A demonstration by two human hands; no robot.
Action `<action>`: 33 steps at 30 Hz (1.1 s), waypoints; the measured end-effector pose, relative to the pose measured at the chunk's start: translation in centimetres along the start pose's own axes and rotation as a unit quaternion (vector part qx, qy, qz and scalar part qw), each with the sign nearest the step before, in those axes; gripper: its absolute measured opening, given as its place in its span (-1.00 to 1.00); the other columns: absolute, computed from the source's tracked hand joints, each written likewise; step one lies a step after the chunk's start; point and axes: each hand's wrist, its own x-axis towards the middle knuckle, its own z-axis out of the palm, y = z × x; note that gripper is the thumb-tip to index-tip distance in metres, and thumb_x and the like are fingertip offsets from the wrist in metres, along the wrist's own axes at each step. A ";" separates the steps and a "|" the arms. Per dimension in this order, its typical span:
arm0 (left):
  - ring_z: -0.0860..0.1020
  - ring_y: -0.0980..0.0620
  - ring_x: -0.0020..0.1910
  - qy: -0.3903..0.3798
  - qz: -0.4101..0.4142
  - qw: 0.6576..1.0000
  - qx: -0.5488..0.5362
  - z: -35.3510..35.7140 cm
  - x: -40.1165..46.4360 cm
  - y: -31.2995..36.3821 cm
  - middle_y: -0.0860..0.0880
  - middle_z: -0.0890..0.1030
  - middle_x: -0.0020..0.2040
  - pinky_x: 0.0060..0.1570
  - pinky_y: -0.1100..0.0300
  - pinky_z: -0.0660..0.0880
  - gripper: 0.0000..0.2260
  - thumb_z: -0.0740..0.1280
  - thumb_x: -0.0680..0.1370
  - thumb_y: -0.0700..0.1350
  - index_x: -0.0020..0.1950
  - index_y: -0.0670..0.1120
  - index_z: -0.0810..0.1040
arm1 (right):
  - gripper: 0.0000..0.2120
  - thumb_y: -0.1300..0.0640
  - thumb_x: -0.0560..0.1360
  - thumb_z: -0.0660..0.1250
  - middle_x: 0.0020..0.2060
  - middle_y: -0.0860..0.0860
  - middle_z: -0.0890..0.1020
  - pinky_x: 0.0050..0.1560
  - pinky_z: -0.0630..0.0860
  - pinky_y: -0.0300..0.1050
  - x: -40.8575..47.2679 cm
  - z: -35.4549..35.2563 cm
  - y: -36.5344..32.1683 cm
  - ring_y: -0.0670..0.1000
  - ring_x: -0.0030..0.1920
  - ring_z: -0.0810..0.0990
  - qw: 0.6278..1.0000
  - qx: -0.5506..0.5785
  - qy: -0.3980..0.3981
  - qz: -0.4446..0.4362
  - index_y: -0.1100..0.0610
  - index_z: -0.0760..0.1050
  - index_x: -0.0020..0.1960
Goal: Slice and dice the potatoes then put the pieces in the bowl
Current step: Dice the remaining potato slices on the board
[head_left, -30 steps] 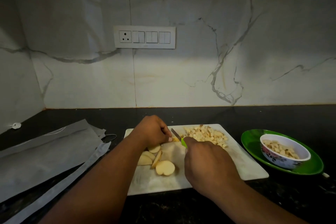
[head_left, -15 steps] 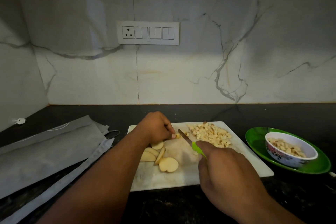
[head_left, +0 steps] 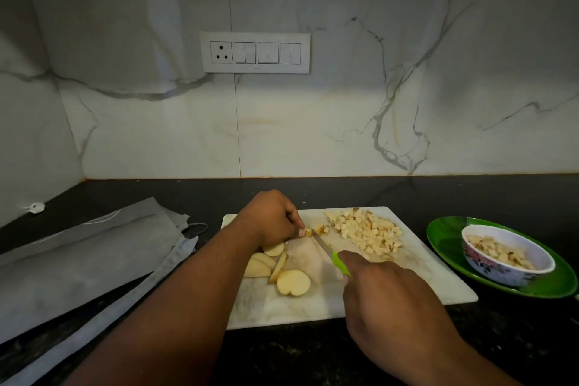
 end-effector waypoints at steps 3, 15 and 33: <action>0.66 0.18 -0.08 0.000 0.010 1.000 0.013 0.1 -0.2 0.1 0.14 0.73 -0.15 0.12 0.12 0.65 -0.96 0.58 0.49 -0.09 -0.13 0.04 0.77 | -0.55 0.04 0.60 0.11 -0.06 -0.08 0.63 -0.07 0.51 -0.13 0.1 0.3 0.2 -0.04 -0.04 0.58 1.000 0.013 -0.012 0.016 -0.10 0.24 0.48; 0.66 0.17 -0.09 0.003 0.015 1.000 0.022 0.4 -0.7 0.3 0.14 0.71 -0.14 0.04 0.20 0.63 -0.95 0.55 0.52 -0.10 -0.11 0.06 0.75 | -0.61 -0.08 0.63 0.11 0.18 -0.11 0.62 0.13 0.54 -0.05 1.8 1.2 1.4 -0.03 0.16 0.57 0.994 0.081 -0.017 0.074 -0.10 0.38 0.44; 0.65 0.26 -0.16 0.019 0.014 0.999 -0.036 0.4 -0.7 -0.6 0.17 0.72 -0.20 -0.16 0.45 0.47 -0.89 0.59 0.49 -0.12 -0.16 0.08 0.75 | -0.69 -0.02 0.63 0.17 0.16 -0.16 0.63 0.14 0.54 -0.05 3.2 1.5 2.3 -0.05 0.16 0.57 0.975 0.186 -0.003 0.124 -0.10 0.52 0.33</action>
